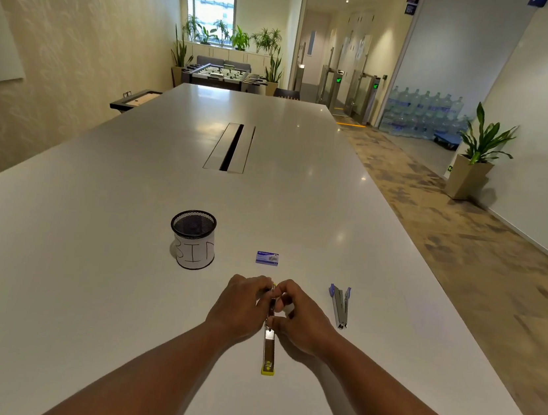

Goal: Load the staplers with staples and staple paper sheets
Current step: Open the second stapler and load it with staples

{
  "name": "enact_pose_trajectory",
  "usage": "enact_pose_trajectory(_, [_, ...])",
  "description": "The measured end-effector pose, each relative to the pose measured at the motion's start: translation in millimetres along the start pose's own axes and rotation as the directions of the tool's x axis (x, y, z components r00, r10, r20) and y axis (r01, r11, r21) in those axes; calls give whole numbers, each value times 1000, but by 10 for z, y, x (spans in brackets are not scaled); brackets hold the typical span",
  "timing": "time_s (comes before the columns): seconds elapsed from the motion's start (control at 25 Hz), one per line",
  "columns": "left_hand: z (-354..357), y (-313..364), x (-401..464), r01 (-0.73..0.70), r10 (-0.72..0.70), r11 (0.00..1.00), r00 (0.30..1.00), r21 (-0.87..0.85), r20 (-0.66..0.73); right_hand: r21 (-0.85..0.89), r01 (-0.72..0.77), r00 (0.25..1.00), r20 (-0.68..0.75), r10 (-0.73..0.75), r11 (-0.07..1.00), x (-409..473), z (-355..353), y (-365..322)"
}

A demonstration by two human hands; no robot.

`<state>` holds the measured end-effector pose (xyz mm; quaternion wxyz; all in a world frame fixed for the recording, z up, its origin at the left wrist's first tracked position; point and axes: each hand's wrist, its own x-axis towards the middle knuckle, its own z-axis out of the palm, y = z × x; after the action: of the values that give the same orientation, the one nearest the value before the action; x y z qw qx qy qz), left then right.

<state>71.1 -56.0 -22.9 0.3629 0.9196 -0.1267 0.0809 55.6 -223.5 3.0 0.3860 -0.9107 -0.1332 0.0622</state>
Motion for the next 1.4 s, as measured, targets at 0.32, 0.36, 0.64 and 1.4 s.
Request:
enact_pose_trajectory(0.32, [-10,-2,3,22,-22,1000,1000,9,-7,73,-51,999,-1,52,996,2,12,52])
enact_pose_trajectory(0.36, [-15,2,6,24,-24,1000,1000,13,-8,98,-58,998,-1,58,993,6,8,56])
enact_pose_trajectory(0.64, [6,-50,33,47,-48,998,999,-33,-21,280,-162,985,-19,174,946,32,-43,45])
enact_pose_trajectory(1.4, [6,-433,1018,46,-53,994,996,102,69,-54,-212,944,-269,191,976,1014,-65,213])
